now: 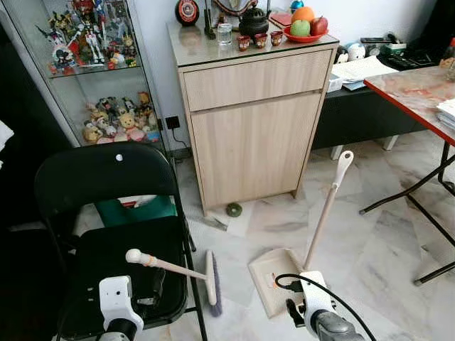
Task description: Sweep floor
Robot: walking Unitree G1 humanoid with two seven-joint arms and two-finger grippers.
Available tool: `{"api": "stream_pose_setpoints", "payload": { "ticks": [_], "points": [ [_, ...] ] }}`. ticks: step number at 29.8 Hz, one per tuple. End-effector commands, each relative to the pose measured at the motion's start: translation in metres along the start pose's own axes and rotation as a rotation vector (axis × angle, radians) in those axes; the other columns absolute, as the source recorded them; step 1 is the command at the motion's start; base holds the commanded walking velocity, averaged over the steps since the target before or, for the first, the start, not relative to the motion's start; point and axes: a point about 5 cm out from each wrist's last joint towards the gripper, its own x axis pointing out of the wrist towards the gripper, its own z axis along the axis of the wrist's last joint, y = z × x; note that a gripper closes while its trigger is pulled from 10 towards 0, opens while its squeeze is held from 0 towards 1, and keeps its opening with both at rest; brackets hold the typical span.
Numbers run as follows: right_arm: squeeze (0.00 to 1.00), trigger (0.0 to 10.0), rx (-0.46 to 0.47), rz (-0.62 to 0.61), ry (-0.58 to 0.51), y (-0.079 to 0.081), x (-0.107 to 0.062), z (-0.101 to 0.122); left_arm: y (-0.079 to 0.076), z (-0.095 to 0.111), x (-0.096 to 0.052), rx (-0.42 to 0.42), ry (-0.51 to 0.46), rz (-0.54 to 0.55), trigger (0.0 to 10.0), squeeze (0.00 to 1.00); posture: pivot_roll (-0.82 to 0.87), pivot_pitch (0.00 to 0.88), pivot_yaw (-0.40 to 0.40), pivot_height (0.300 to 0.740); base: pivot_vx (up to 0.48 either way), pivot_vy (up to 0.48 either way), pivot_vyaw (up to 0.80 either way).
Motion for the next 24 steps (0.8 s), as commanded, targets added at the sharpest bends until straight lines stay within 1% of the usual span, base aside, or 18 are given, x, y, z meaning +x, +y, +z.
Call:
{"api": "stream_pose_setpoints", "payload": {
  "ticks": [1, 8, 9, 11, 15, 19, 21, 24],
  "points": [
    [0.0, 10.0, 0.014, 0.001, -0.001, 0.0, 0.0, -0.001, 0.003, -0.003, 0.001, -0.011, 0.015, 0.015, 10.0, 0.0, -0.25, 0.007, 0.058, 0.74, 0.0, 0.0, 0.0],
    [0.0, 10.0, 0.012, 0.0, 0.005, 0.0, 0.0, -0.003, 0.004, -0.002, 0.013, -0.071, 0.006, 0.055, 10.0, 0.0, -0.25, 0.01, 0.057, 0.74, 0.0, 0.0, 0.0],
    [0.0, 10.0, 0.012, 0.0, 0.005, 0.0, 0.0, -0.003, 0.004, -0.002, 0.013, -0.071, 0.006, 0.055, 10.0, 0.0, -0.25, 0.01, 0.057, 0.74, 0.0, 0.0, 0.0],
    [0.0, 10.0, 0.014, -0.003, 0.009, 0.0, -0.001, -0.005, 0.005, 0.0, 0.022, -0.085, 0.004, 0.064, 10.0, 0.0, -0.26, 0.01, 0.061, 0.74, 0.0, 0.0, 0.0],
    [0.0, 10.0, 0.016, -0.004, 0.01, 0.0, -0.001, -0.006, 0.006, 0.001, 0.026, -0.094, 0.003, 0.075, 10.0, 0.0, -0.26, 0.01, 0.062, 0.74, 0.0, 0.0, 0.0],
    [0.0, 10.0, 0.019, -0.005, 0.012, 0.0, -0.001, -0.007, 0.01, 0.003, 0.032, -0.107, -0.005, 0.113, 10.0, 0.0, -0.27, 0.01, 0.066, 0.74, 0.0, 0.0, 0.0],
    [0.0, 10.0, 0.021, -0.006, 0.013, -0.001, -0.001, -0.008, 0.013, 0.005, 0.036, -0.131, -0.015, 0.145, 10.0, 0.0, -0.27, 0.01, 0.068, 0.74, 0.0, 0.0, 0.0],
    [0.0, 10.0, 0.023, -0.007, 0.015, -0.001, -0.001, -0.008, 0.013, 0.006, 0.039, -0.15, -0.021, 0.157, 10.0, 0.0, -0.27, 0.01, 0.068, 0.74, 0.0, 0.0, 0.0]
  ]
}}
